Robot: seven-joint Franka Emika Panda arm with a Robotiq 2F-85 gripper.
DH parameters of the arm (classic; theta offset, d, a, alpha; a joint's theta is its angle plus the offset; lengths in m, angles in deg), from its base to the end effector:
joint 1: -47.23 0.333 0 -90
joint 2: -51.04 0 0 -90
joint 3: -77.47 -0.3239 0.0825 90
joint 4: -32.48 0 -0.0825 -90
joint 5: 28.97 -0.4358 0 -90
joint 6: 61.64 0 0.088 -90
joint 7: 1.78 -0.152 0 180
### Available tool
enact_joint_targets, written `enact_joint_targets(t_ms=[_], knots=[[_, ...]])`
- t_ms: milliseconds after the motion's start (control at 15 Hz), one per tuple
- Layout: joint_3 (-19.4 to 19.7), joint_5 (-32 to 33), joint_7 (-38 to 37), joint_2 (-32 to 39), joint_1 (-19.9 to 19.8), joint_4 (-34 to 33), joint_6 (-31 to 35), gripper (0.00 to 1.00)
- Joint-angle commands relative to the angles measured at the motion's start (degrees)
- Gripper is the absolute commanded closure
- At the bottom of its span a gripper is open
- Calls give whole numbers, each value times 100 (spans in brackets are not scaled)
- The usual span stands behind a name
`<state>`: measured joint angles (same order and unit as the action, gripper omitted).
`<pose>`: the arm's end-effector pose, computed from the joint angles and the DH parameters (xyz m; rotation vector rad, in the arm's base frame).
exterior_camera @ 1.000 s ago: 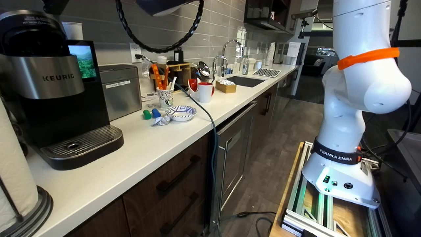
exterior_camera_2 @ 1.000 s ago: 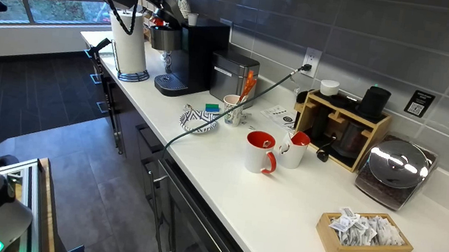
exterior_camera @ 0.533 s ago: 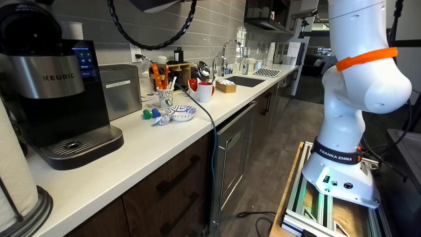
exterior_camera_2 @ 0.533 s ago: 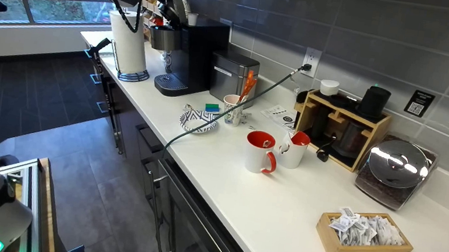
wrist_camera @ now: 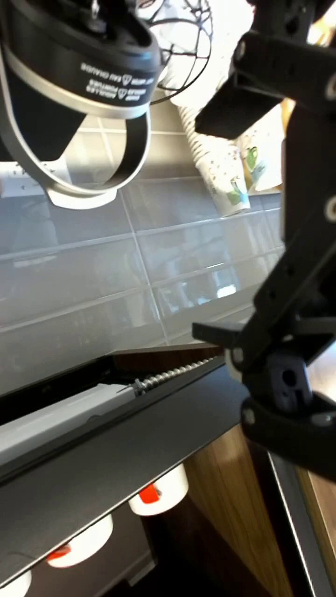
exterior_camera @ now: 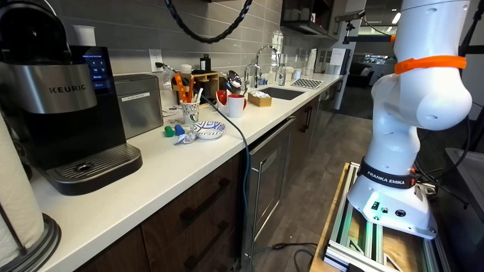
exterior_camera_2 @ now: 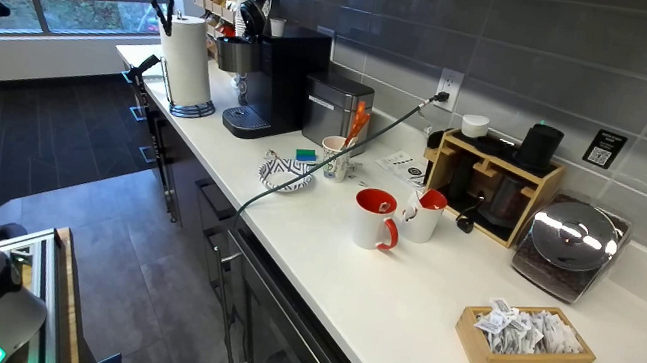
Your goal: Open the coffeemaker.
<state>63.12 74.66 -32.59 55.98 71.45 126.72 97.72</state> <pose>0.5519 0.4670 0.6286 1.3336 1.3917 1.5877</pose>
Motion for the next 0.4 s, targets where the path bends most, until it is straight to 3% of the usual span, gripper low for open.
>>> enact_joint_targets(t_ms=[0, 133, 200, 333], knots=[[227, -340, -670, -1085, -315, 1332, 1326, 0], [428, 89, -1283, -1230, -411, 1482, 2341, 0], [305, -114, -752, -882, -309, 1063, 1757, 0], [437, -30, -1036, -1083, -399, 1291, 2244, 0]])
